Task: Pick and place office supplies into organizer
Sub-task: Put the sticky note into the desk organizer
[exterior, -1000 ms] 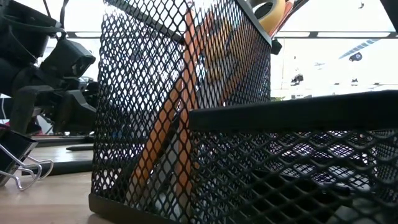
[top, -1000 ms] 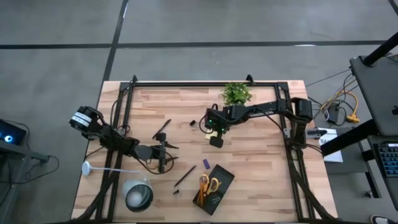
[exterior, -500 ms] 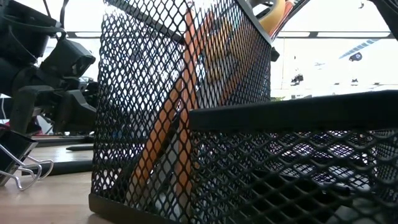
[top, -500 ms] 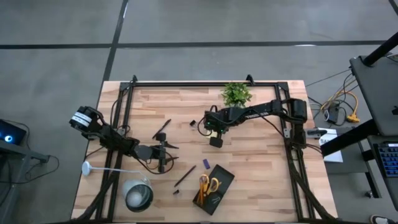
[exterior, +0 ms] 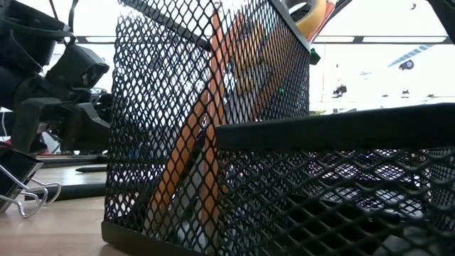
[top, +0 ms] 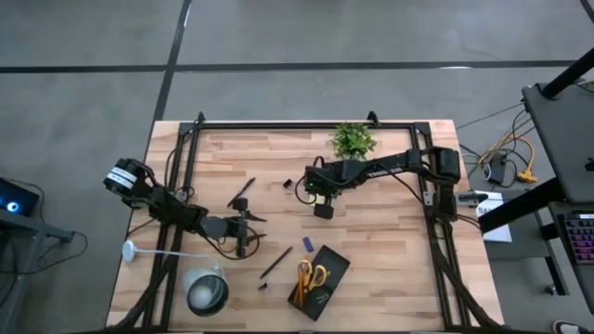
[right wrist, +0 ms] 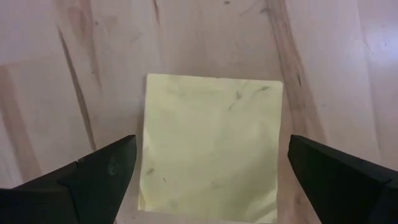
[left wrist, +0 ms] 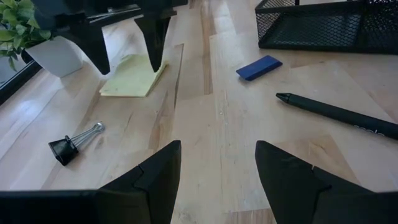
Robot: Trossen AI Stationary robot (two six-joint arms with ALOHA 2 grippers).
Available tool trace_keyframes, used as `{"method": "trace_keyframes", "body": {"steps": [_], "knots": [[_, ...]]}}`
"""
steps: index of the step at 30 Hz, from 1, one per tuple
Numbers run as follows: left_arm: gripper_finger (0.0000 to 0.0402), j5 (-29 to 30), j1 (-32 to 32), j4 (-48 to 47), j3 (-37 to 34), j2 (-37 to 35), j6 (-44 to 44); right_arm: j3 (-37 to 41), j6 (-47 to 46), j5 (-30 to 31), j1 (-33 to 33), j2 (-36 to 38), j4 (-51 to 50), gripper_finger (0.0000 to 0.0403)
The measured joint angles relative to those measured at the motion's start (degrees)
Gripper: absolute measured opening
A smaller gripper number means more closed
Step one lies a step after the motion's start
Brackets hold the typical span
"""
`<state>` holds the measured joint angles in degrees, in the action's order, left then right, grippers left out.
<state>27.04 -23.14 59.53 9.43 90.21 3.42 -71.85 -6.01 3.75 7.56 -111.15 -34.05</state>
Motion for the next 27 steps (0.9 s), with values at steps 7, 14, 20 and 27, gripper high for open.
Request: {"method": "trace_keyframes", "body": {"steps": [7,14,20,27], "knots": [[0.0191,0.0,0.0,-0.01,0.0,0.0,0.0,0.91,-0.2,-0.58,-0.05,0.04,0.6,0.04],[0.0191,-0.01,0.0,0.0,0.0,0.0,0.0,3.7,-0.21,-1.66,-0.05,0.04,5.82,0.04],[0.0191,-0.01,0.0,0.0,0.0,0.0,0.0,5.43,-1.78,-2.99,-0.42,-0.83,8.96,0.04],[0.0191,-0.01,0.0,0.0,0.0,-0.02,0.0,4.38,-3.29,-2.93,-1.47,-2.5,8.25,0.04]]}}
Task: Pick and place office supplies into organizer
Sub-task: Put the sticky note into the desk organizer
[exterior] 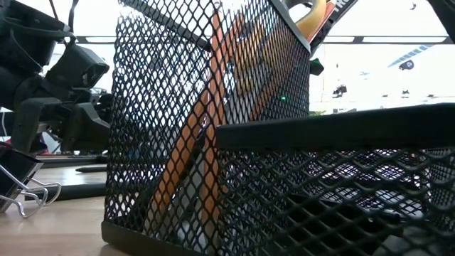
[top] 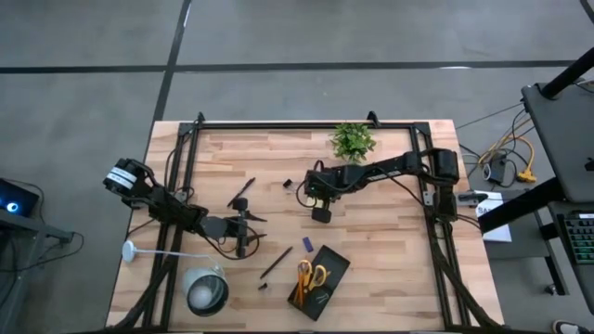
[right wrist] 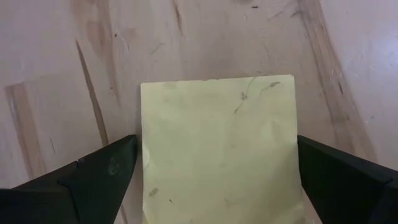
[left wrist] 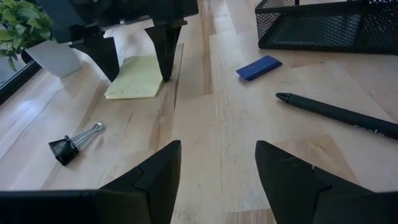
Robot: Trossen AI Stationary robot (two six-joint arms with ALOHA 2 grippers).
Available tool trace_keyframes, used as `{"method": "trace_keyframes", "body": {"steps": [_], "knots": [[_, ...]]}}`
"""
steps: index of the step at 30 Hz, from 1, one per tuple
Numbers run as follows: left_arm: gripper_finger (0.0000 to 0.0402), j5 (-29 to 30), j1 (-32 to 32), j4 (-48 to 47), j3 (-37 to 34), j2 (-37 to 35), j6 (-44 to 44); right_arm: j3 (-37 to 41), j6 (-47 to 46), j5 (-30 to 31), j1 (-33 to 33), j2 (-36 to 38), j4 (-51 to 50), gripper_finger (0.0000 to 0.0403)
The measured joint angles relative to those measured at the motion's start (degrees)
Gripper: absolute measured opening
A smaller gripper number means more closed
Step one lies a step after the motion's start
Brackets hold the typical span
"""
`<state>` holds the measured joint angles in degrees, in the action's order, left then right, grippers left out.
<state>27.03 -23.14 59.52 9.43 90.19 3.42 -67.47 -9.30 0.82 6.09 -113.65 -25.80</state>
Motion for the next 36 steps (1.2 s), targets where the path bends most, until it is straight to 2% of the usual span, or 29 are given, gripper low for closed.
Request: {"method": "trace_keyframes", "body": {"steps": [9,17,22,36], "knots": [[0.0191,0.0,0.0,0.02,0.0,0.0,0.0,-0.01,-0.06,-0.2,-0.02,-0.13,-0.06,0.0392],[0.0191,0.0,0.0,0.0,0.0,0.0,0.0,0.14,-2.43,0.28,-0.07,-0.11,1.01,0.0319],[0.0191,0.0,0.0,0.0,0.0,0.0,0.0,0.14,-3.98,0.93,-0.07,0.04,1.23,0.0292],[0.0191,0.0,0.0,0.01,0.0,0.0,0.0,0.54,-7.84,2.76,-0.92,3.23,-0.4,0.0291]]}}
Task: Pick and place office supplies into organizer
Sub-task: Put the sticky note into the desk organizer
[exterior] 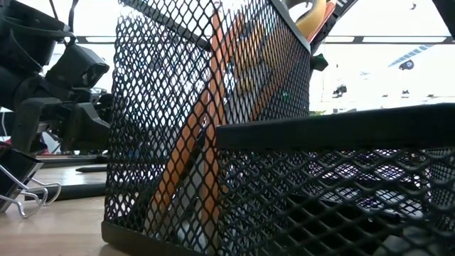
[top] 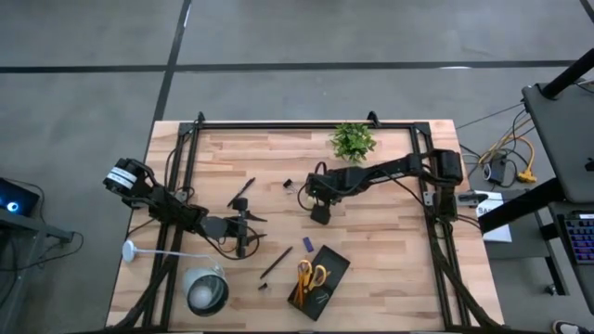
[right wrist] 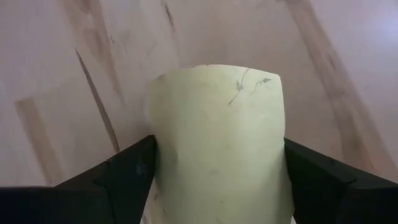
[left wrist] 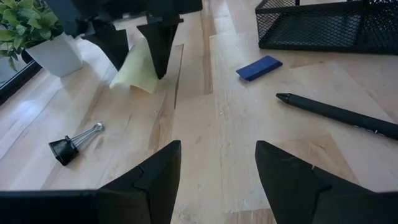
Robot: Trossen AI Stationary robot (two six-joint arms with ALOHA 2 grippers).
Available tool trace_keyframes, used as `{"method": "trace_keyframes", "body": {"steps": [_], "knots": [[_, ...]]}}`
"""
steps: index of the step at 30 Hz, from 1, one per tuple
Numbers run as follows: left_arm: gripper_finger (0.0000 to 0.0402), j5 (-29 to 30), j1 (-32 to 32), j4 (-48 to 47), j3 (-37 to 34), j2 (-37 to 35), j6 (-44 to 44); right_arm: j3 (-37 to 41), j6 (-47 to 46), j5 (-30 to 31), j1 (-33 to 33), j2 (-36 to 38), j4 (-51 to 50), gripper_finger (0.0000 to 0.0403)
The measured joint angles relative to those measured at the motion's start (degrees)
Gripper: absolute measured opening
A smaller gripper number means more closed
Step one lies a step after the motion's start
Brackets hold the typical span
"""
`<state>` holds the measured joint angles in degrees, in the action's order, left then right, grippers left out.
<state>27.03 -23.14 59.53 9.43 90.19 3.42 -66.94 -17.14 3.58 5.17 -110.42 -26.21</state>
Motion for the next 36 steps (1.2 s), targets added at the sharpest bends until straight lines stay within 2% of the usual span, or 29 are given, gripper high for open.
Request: {"method": "trace_keyframes", "body": {"steps": [15,22,26,31,36], "knots": [[0.0191,0.0,-0.01,0.0,0.0,0.0,0.0,-0.2,-10.05,5.5,-2.69,7.27,-1.2,0.0288],[0.0191,0.01,-0.02,0.0,0.0,0.0,0.0,-0.24,-19.61,6.18,-6.38,8.71,-3.68,0.0286],[0.0191,0.0,-0.01,0.0,0.0,0.0,0.0,-0.39,-24.81,8.84,-9.22,10.76,-5.62,0.0286],[0.0191,0.0,-0.02,0.0,0.0,0.0,0.0,-2.44,-29.48,13.05,-12.8,13.51,-10.41,0.0286],[0.0191,0.0,-0.02,0.01,0.0,0.0,0.0,-4.43,-36.39,13.33,-17.15,13.8,-15.99,0.0287]]}}
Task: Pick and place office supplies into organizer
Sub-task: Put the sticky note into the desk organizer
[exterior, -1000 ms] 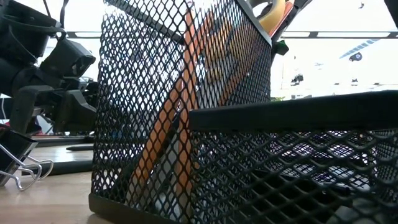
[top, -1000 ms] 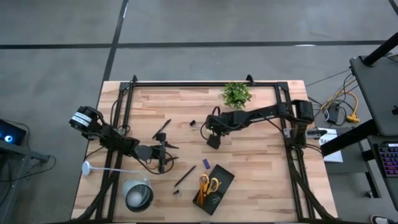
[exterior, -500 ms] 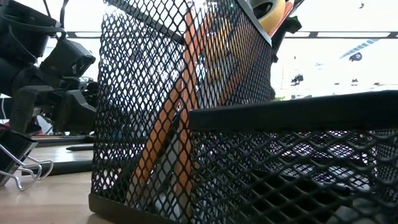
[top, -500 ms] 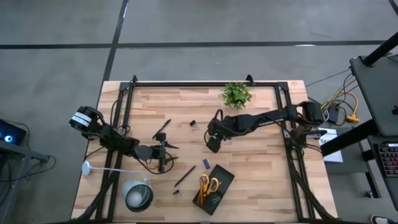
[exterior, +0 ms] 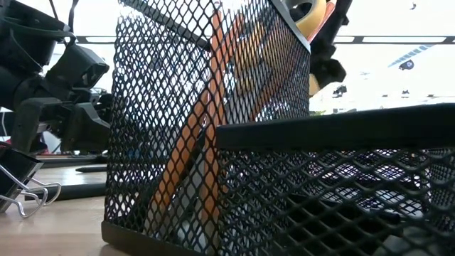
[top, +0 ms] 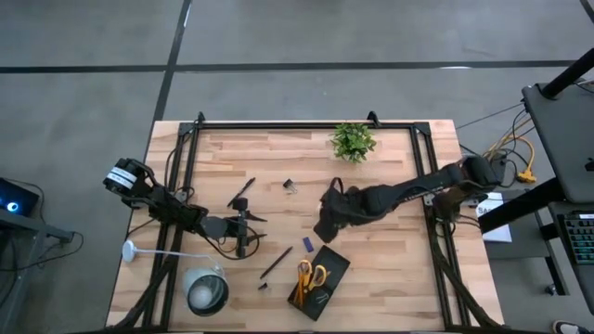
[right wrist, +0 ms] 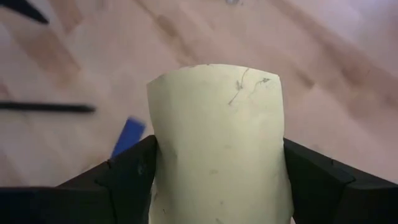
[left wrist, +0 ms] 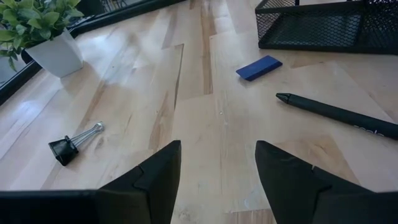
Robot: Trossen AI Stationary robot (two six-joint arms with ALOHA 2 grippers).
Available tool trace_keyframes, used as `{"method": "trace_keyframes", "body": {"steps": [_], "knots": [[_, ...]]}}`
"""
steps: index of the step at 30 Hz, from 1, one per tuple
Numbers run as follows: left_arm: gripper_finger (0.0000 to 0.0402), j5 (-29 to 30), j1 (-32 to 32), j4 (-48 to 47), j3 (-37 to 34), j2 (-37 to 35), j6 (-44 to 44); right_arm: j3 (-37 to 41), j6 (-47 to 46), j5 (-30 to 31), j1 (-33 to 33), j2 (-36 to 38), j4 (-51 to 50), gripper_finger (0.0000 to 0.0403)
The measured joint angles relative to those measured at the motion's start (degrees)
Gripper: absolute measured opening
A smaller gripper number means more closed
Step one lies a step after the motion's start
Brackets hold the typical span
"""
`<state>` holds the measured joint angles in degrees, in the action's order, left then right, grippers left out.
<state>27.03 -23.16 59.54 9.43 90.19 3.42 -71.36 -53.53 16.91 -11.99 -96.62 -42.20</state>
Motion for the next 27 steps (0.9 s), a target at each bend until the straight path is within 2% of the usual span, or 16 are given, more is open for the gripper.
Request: {"method": "trace_keyframes", "body": {"steps": [5,17,21,27], "knots": [[0.0191,0.0,0.0,-0.01,0.0,0.0,0.0,-1.27,-5.34,2.37,-5.34,0.0,-2.98,0.0288],[0.0191,0.0,0.0,-0.01,0.0,0.0,0.0,-2.68,-21.02,7.54,-17.49,-0.36,-2.57,0.0286],[0.0191,0.0,0.0,0.01,0.0,0.0,0.0,-5.55,-27.72,8.95,-20.48,-3.07,-4.34,0.0287],[0.0191,0.01,0.01,-0.01,0.0,0.0,0.0,-11.2,-31.38,8.31,-22.65,-10.7,-4.11,0.0288]]}}
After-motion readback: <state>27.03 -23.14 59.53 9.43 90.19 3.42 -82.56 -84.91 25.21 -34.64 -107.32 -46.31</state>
